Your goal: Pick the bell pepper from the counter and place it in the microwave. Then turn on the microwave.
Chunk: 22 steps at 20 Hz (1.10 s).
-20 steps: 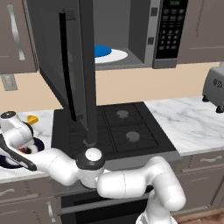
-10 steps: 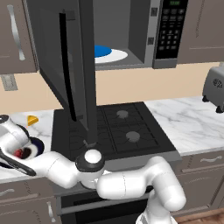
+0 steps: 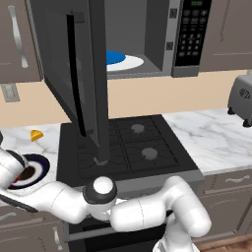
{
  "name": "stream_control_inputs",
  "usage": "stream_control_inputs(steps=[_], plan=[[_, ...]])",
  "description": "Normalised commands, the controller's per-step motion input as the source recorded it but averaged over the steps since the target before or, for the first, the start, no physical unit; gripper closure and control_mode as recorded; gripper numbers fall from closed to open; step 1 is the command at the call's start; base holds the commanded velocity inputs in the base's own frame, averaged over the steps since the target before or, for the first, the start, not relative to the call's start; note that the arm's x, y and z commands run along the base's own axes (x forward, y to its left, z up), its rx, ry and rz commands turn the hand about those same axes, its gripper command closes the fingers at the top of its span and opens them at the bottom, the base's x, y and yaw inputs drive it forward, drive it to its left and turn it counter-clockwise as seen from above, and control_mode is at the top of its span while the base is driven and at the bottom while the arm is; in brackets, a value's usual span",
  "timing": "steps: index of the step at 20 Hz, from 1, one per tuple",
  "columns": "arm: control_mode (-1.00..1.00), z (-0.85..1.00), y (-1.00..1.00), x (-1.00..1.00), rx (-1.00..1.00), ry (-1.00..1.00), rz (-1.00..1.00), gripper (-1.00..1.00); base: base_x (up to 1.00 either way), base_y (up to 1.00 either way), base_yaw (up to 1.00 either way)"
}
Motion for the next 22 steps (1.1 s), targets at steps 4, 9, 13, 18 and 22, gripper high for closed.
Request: stream_control_inputs(steps=[4, 9, 13, 18, 22], plan=[[-1.0, 0.01, 0.01, -0.2, 0.01, -0.07, 0.0, 1.0, 0.0, 0.0, 0.0], [-1.0, 0.0, -0.07, -0.25, 0.06, -0.06, 0.0, 1.0, 0.0, 0.0, 0.0], [-1.0, -0.02, -0.18, -0.33, 0.07, -0.15, 0.0, 1.0, 0.0, 0.0, 0.0], [-1.0, -0.1, -0.22, -0.39, 0.08, -0.19, 0.0, 1.0, 0.0, 0.0, 0.0], [-1.0, -0.13, -0.31, -0.4, 0.07, -0.21, 0.0, 1.0, 0.0, 0.0, 0.0]])
